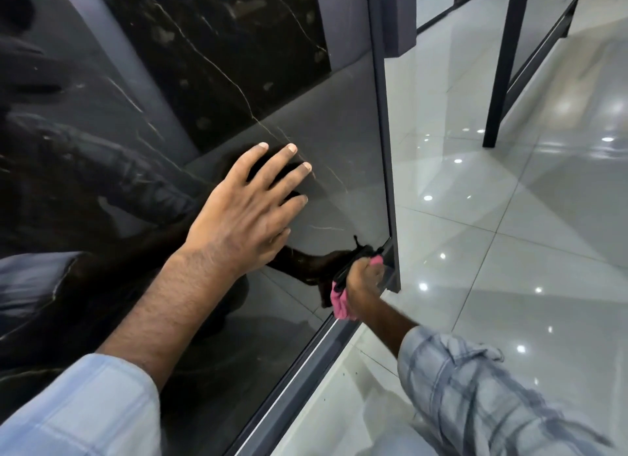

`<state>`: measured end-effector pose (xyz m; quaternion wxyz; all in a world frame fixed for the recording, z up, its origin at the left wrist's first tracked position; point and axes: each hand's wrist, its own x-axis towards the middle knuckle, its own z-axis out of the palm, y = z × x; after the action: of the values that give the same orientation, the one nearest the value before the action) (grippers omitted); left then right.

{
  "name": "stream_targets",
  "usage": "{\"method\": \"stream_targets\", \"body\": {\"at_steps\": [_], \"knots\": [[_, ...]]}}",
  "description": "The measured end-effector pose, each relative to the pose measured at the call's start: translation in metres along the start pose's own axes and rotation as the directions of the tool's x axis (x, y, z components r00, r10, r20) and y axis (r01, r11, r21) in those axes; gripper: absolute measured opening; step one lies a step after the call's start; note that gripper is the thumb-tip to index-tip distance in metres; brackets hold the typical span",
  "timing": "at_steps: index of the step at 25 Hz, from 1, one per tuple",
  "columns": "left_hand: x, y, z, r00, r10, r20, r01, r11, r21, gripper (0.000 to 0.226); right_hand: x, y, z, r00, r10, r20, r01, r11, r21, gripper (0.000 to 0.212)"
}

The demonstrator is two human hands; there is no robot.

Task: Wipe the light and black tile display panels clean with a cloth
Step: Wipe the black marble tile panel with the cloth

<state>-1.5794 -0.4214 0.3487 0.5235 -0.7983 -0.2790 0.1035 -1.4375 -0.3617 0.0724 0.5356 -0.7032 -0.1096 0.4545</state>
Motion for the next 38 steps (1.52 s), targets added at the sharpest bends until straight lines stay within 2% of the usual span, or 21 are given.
{"method": "stream_targets", "body": {"at_steps": [1,2,5,6,8,9,10,11,12,14,16,17,19,22,27,29,31,34,36,37,38], "knots": [[0.000,0.001,0.000,1.000,0.002,0.008,-0.002,1.000,0.004,0.058,-0.001,-0.025,-0.002,0.996,-0.062,-0.068,0.066,0.997,0.050,0.047],[0.001,0.001,0.001,1.000,0.006,0.011,-0.006,1.000,0.000,0.058,-0.004,-0.055,-0.005,0.978,-0.177,-0.110,0.181,0.983,0.026,0.048],[0.003,0.001,0.001,1.000,0.009,-0.009,-0.009,0.999,-0.037,0.056,-0.028,-0.129,-0.009,0.826,-0.548,-0.133,0.534,0.836,-0.129,0.062],[0.003,0.001,0.002,1.000,0.005,-0.015,-0.006,0.999,-0.042,0.055,-0.037,-0.142,-0.008,0.738,-0.665,-0.113,0.650,0.746,-0.149,0.065],[0.001,0.001,0.004,1.000,-0.006,-0.025,0.006,0.999,-0.032,0.056,-0.060,-0.156,-0.004,0.475,-0.878,-0.059,0.857,0.477,-0.193,0.069],[0.001,0.001,0.005,0.999,-0.006,-0.033,0.005,1.000,-0.027,0.056,-0.066,-0.156,-0.002,0.357,-0.933,-0.040,0.912,0.358,-0.201,0.068],[0.001,0.001,0.004,0.999,-0.004,-0.043,0.002,0.999,-0.033,0.055,-0.067,-0.155,-0.003,0.288,-0.957,-0.039,0.938,0.291,-0.190,0.068],[0.002,0.001,0.003,0.999,-0.003,-0.054,0.001,0.999,-0.046,0.053,-0.060,-0.153,-0.004,0.267,-0.963,-0.045,0.948,0.270,-0.166,0.067],[0.002,0.001,0.002,0.998,-0.003,-0.059,-0.001,0.999,-0.054,0.051,-0.047,-0.147,-0.005,0.296,-0.953,-0.064,0.942,0.302,-0.148,0.066],[0.002,0.001,0.002,0.999,0.000,-0.054,-0.003,0.999,-0.050,0.049,-0.016,-0.132,-0.005,0.499,-0.861,-0.103,0.852,0.509,-0.126,0.068],[0.002,0.001,0.002,0.999,0.000,-0.040,-0.002,0.999,-0.049,0.048,0.011,-0.113,-0.005,0.747,-0.654,-0.116,0.650,0.756,-0.076,0.069],[0.003,0.001,0.002,0.999,-0.002,-0.045,0.000,0.998,-0.058,0.048,0.022,-0.099,-0.006,0.848,-0.519,-0.110,0.519,0.854,-0.036,0.070],[0.003,0.000,0.002,0.998,-0.011,-0.063,0.006,0.997,-0.079,0.047,0.029,-0.071,-0.007,0.948,-0.304,-0.092,0.307,0.952,0.018,0.066],[0.002,0.001,0.003,0.999,-0.002,-0.043,-0.001,0.997,-0.076,0.049,0.015,-0.036,-0.006,0.988,-0.141,-0.063,0.140,0.990,-0.024,0.062],[0.004,0.003,0.005,1.000,-0.017,-0.019,0.017,0.999,-0.042,0.054,-0.005,-0.010,0.000,0.999,-0.030,-0.037,0.027,0.997,-0.076,0.058],[0.004,0.005,0.009,0.998,-0.044,-0.035,0.042,0.997,-0.061,0.051,-0.004,-0.016,0.005,1.000,0.017,-0.025,-0.017,1.000,0.012,0.060],[0.004,0.008,0.008,0.997,-0.062,-0.056,0.057,0.993,-0.101,0.046,0.026,-0.007,0.021,0.999,0.035,0.022,-0.038,0.981,0.191,0.061],[0.002,0.000,-0.001,0.999,0.030,-0.025,-0.035,0.971,-0.238,0.040,-0.022,-0.075,0.014,0.959,0.248,0.138,-0.284,0.854,0.436,0.052],[0.003,-0.013,-0.010,0.993,0.091,-0.072,-0.112,0.909,-0.402,0.044,-0.070,-0.136,-0.011,0.903,0.308,0.299,-0.424,0.748,0.511,0.047],[0.002,-0.018,-0.014,0.990,0.096,-0.102,-0.134,0.856,-0.499,0.045,-0.090,-0.167,-0.026,0.897,0.295,0.330,-0.434,0.729,0.530,0.043],[0.000,-0.021,-0.019,0.991,0.079,-0.104,-0.125,0.796,-0.593,0.043,-0.102,-0.189,-0.037,0.913,0.272,0.303,-0.400,0.738,0.543,0.037]]}}
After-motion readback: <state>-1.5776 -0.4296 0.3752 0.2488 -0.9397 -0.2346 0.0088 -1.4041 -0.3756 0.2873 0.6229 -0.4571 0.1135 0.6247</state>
